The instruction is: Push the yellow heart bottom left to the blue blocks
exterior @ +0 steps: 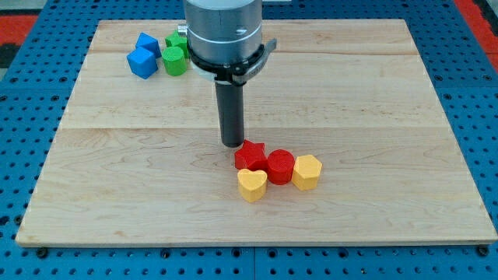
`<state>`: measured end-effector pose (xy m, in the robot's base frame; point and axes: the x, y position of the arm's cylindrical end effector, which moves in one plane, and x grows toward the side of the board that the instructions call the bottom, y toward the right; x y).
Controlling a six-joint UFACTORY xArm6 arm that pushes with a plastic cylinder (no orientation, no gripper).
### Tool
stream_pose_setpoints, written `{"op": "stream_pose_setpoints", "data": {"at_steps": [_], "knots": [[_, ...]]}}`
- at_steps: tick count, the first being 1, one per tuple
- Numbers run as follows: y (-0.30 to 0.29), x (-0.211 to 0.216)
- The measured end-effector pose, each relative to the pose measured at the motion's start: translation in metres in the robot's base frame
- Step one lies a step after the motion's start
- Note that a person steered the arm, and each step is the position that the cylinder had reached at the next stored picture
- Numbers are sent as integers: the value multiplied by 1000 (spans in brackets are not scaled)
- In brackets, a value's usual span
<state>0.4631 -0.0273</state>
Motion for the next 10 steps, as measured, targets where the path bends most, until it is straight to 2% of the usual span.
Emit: {"op": "stream_pose_setpoints", "data": {"at_steps": [1, 3, 4, 6, 8, 9, 10], "knots": [[6, -11], [115, -13], [135, 10], [130, 70], [64, 78], [98, 108], [85, 127]]}}
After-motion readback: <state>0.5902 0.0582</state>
